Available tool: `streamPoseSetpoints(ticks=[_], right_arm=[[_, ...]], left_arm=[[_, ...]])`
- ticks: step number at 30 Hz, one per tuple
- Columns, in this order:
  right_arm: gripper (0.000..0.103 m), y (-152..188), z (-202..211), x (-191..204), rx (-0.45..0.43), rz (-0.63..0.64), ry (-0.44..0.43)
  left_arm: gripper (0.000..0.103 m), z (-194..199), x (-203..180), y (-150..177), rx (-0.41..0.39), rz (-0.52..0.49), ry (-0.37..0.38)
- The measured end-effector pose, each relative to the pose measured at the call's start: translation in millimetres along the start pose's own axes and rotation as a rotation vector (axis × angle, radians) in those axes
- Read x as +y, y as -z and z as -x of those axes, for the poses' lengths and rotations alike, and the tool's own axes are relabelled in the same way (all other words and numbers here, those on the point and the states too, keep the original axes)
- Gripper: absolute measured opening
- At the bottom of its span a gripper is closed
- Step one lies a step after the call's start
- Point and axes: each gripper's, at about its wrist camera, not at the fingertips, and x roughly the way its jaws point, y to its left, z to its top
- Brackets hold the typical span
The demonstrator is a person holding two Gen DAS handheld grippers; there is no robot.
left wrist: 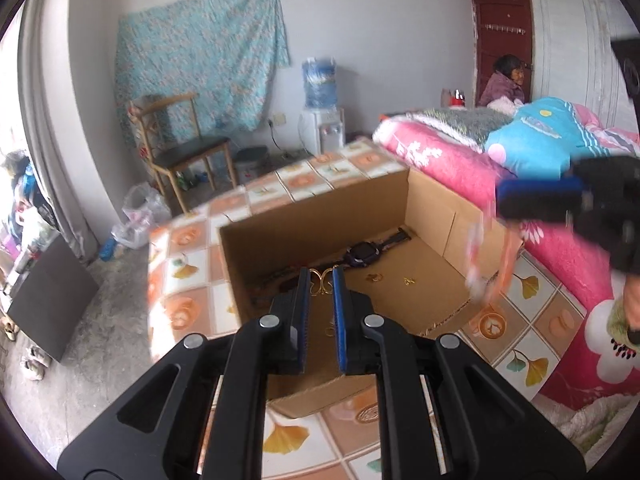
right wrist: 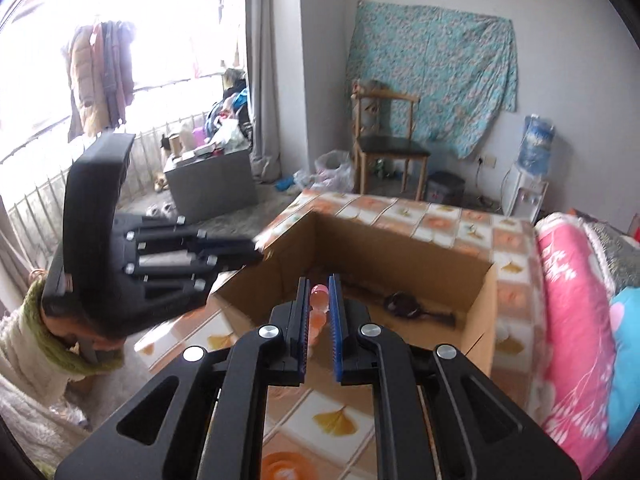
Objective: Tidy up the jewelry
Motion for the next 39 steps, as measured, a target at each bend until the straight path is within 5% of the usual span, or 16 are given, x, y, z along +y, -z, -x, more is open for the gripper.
streamPoseSetpoints(ticks=[6,9,12,17,24,33,39], right_arm=[[0.01,14.8,-72.1,-47.3,0.18,-0.125,-0.092],[0.01,34.1,-109.9,-62.0,0.334,-0.214,-0.138],[0.011,47.8,-124.3,-71.2,0.419,-0.258,-0.138],[0.024,52.5,-104.8,-84.0,0.37,-0.293,-0.109],[0.029,44.2,-53.7,-103.4,0.23,-0.362,-0.041],[0.069,48.6,5.8,-73.4,0.085,-0.369,0.05],[0.087,60.9,13.2,-36.0,0.112,-0.295,0.199]], left_arm=[[0.01,-54.8,6.2,4.5,0.175,0.029,0.041],[0.034,-70.1,9.0,7.8,0.231,0.05,0.026],[0.04,-67.4,12.8,9.3,0.213,0.065,0.007],[0.054,-45.1,23.6,11.0,0.16,0.107,-0.034],[0.07,-5.4,32.7,11.4,0.069,0.166,-0.057],[0.091,36.9,18.4,20.6,-0.03,0.216,-0.072],[0.095,43.3,12.5,31.1,-0.021,0.301,-0.111]])
